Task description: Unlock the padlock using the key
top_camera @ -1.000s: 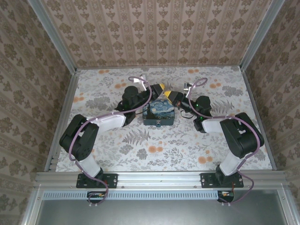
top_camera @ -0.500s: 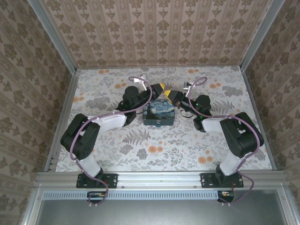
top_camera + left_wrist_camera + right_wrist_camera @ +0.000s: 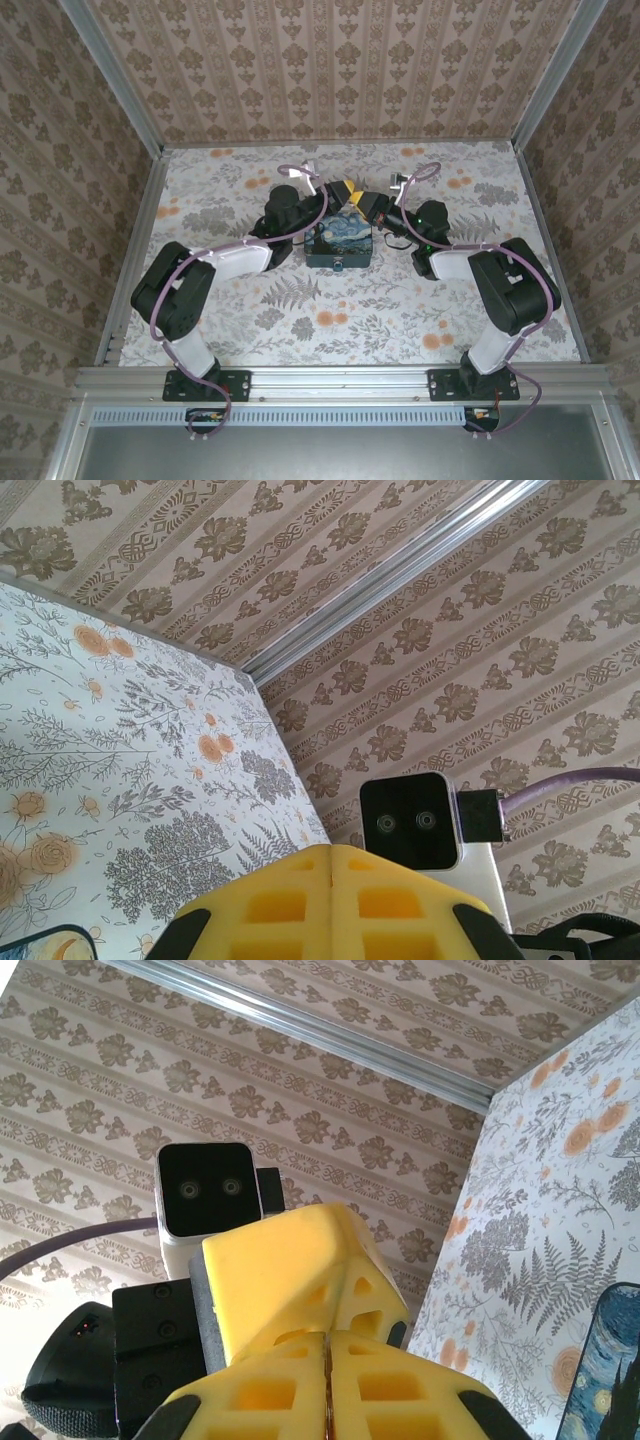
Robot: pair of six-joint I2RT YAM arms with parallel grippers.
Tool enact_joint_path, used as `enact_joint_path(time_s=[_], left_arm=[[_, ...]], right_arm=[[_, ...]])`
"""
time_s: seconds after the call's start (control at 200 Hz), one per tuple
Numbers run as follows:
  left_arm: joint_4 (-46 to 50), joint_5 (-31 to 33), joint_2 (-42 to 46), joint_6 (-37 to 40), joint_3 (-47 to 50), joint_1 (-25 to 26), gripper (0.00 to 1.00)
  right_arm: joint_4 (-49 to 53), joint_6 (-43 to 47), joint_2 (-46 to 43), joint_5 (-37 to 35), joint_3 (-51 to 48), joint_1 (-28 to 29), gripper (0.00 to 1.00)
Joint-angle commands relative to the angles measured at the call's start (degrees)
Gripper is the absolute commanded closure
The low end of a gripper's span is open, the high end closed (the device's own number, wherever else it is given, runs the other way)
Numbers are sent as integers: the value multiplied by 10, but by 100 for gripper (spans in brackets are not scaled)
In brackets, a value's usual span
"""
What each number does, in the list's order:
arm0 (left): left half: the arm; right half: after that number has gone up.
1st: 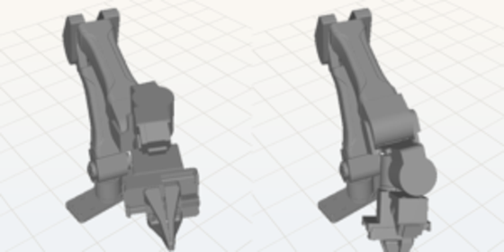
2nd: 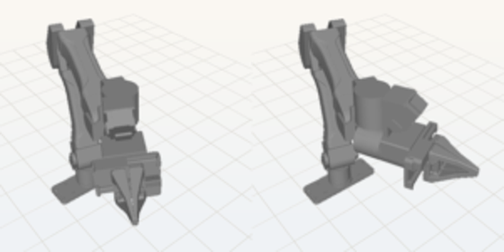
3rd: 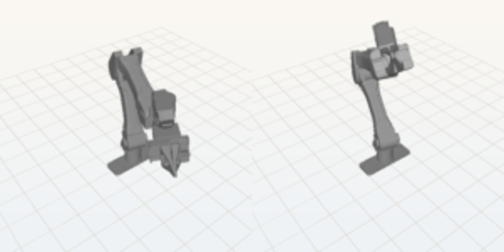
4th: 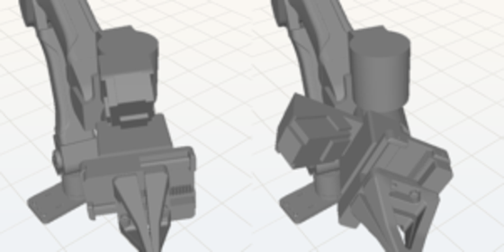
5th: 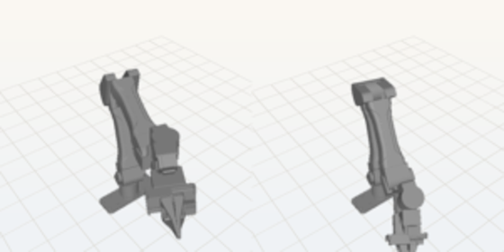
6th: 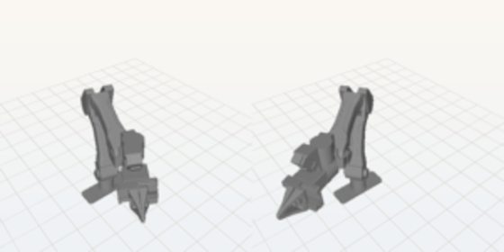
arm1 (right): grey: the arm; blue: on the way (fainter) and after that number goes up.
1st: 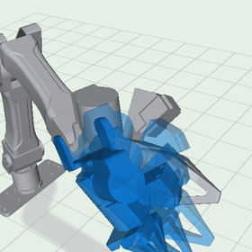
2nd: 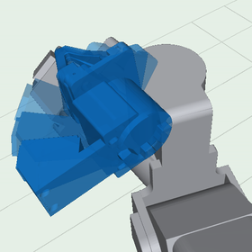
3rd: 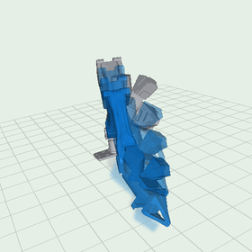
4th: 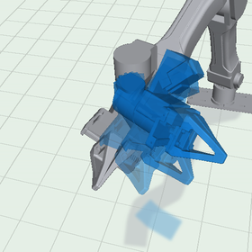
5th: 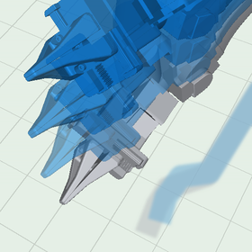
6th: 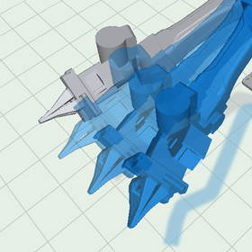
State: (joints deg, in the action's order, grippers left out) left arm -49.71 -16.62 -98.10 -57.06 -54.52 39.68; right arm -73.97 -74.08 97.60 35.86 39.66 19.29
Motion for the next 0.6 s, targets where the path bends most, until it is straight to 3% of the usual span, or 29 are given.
enact_joint_path(time_s=[0.0,0.11,0.595], left_arm=[[-5,-4,-6,-5,-4,4,100],[-5,5,-2,-4,0,4,100],[-7,48,12,-5,15,4,100]], right_arm=[[-26,-2,1,5,14,1,91],[-25,-1,0,4,8,2,83],[-27,7,-5,2,-22,7,72]])
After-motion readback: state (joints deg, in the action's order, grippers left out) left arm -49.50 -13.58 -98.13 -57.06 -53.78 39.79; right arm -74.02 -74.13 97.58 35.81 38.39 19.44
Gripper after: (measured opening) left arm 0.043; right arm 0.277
